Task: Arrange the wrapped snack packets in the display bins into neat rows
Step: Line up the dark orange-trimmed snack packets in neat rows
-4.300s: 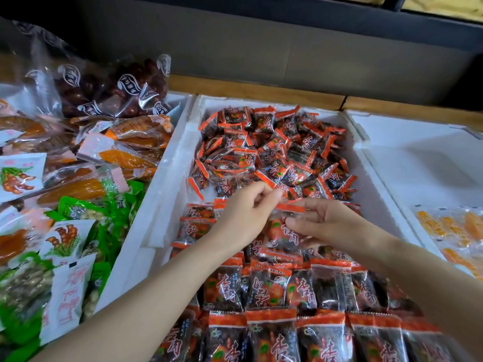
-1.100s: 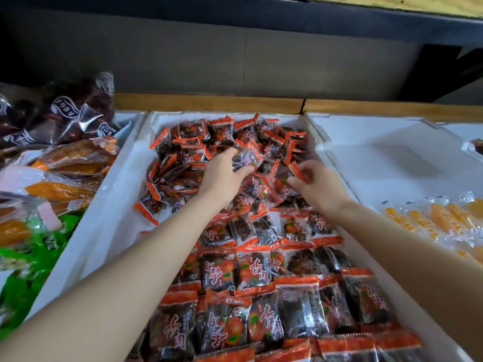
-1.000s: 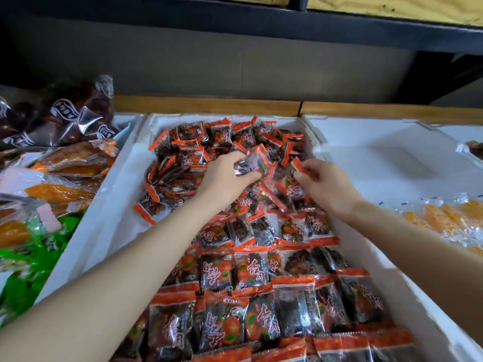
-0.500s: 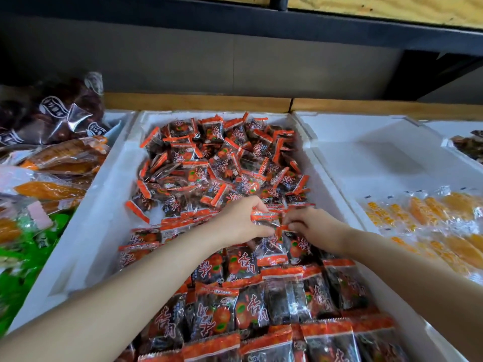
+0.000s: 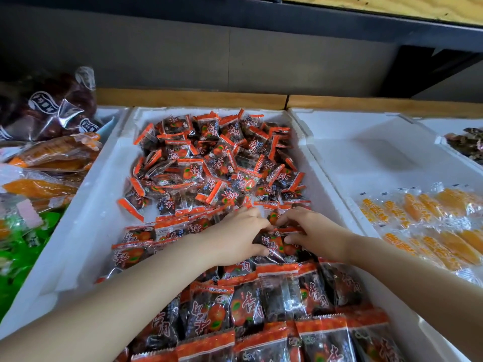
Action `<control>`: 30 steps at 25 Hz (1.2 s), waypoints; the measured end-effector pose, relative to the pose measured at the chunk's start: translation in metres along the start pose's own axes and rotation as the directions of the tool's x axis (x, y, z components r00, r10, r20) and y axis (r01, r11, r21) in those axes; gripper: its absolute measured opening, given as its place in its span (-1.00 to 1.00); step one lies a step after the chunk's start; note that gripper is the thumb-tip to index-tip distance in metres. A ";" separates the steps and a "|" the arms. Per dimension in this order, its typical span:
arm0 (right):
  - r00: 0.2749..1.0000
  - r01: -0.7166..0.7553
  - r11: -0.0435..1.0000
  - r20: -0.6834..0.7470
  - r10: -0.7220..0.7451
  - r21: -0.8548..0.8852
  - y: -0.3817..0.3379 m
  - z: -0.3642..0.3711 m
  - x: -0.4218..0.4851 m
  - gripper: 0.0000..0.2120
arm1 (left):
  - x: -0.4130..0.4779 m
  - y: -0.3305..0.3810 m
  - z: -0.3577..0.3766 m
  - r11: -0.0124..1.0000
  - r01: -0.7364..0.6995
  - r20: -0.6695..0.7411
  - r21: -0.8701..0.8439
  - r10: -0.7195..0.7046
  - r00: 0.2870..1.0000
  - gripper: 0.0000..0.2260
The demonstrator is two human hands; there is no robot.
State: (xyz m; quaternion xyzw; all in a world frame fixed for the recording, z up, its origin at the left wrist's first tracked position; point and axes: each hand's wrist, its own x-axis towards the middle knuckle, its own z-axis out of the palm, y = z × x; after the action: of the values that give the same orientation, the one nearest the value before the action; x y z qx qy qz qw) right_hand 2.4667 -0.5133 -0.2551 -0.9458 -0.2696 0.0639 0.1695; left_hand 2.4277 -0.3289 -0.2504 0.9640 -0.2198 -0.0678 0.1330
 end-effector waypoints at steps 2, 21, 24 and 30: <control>1.000 -0.006 1.000 -0.007 0.006 -0.013 -0.002 -0.003 -0.004 -0.65 | 0.000 -0.002 0.000 0.999 0.014 -0.009 0.047 -0.013 1.000 -0.53; 0.893 -0.313 0.950 -0.337 0.299 0.013 0.006 -0.015 0.080 -0.29 | 0.087 -0.056 -0.014 0.869 0.410 -0.357 -0.276 -0.488 0.796 -0.47; 0.874 -0.353 0.925 -0.304 0.379 0.137 0.002 -0.008 0.076 -0.27 | 0.086 -0.055 -0.016 0.867 0.386 -0.332 -0.314 -0.481 0.811 -0.50; 0.854 -0.358 0.835 -0.215 0.474 0.418 -0.012 -0.010 0.077 -0.51 | 0.077 -0.049 -0.018 0.852 0.205 -0.477 -0.482 -0.452 0.754 -0.55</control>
State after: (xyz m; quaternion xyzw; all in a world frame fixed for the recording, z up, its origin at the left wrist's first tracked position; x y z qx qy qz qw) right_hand 2.5286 -0.4655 -0.2442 -0.9317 -0.0082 -0.0008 0.3632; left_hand 2.5195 -0.3163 -0.2528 0.9137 0.0262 0.1596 0.3728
